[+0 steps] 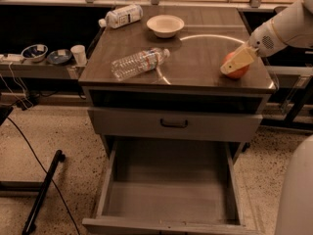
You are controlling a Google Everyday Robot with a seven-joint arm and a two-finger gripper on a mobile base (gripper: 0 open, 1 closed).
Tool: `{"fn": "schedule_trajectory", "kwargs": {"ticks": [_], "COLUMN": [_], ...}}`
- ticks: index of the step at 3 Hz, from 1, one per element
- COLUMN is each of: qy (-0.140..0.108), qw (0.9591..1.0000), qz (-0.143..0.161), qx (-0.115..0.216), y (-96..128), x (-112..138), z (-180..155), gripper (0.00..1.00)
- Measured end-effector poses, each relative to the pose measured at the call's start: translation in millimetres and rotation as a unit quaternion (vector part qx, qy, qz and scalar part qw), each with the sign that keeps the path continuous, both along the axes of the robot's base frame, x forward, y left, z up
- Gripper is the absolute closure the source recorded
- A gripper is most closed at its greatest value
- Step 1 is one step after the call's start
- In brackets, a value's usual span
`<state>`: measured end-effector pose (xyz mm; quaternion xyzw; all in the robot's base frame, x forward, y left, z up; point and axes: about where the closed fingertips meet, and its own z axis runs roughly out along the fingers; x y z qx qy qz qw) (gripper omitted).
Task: Place apple into middle drawer
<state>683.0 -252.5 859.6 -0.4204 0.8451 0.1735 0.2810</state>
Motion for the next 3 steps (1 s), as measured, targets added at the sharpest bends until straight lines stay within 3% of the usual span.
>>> {"fn": "schedule_trajectory", "kwargs": {"ticks": [2, 3], "qy": [0.011, -0.02], "qw": [0.9999, 0.9992], "qz": [-0.002, 0.02], "qx": [0.01, 0.028], "y": [4, 12], "x": [-3, -22], "z": [-14, 5], "gripper": [0.86, 1.0]}}
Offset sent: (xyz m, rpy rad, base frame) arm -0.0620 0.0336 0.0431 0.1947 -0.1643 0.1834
